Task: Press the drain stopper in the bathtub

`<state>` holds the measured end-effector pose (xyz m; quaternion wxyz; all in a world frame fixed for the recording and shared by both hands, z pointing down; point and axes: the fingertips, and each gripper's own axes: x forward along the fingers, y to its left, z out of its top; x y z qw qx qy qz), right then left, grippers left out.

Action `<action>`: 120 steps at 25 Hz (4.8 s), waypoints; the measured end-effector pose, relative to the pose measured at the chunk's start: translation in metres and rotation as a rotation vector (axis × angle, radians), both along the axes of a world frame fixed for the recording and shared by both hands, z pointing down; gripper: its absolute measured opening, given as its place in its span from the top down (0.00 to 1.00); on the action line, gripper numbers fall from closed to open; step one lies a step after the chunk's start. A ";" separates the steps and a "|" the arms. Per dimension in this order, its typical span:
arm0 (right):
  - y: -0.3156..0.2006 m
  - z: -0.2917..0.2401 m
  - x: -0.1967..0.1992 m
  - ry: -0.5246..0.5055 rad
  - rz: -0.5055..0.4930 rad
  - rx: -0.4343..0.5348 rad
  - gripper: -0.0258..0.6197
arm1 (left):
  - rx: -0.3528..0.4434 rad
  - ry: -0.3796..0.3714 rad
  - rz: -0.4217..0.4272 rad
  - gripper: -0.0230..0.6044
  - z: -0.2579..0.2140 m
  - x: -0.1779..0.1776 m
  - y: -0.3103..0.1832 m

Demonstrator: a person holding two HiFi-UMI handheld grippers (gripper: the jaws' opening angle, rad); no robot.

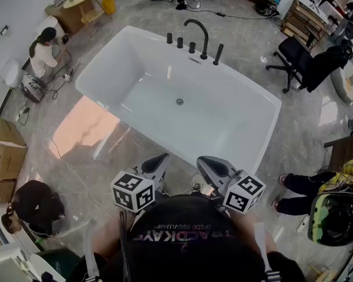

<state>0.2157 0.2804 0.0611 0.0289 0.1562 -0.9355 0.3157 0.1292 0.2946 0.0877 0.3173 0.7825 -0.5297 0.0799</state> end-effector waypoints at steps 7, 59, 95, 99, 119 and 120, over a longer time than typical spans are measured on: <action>0.006 0.001 -0.001 -0.003 -0.002 0.004 0.94 | 0.001 -0.006 0.000 0.96 0.001 0.000 0.005; 0.024 0.002 -0.074 -0.041 0.043 -0.053 0.94 | -0.030 0.033 0.007 0.96 0.011 -0.080 0.031; -0.045 0.011 -0.058 -0.052 0.065 -0.107 0.94 | -0.099 0.022 0.034 0.96 0.022 -0.060 -0.029; -0.059 0.011 -0.055 -0.069 0.050 -0.109 0.94 | -0.101 0.009 0.008 0.96 0.020 -0.060 -0.043; -0.097 0.029 -0.054 -0.075 0.182 -0.092 0.94 | -0.069 -0.024 0.087 0.96 0.019 -0.085 -0.086; -0.100 0.031 -0.057 -0.073 0.204 -0.092 0.94 | -0.070 -0.021 0.104 0.96 0.021 -0.091 -0.090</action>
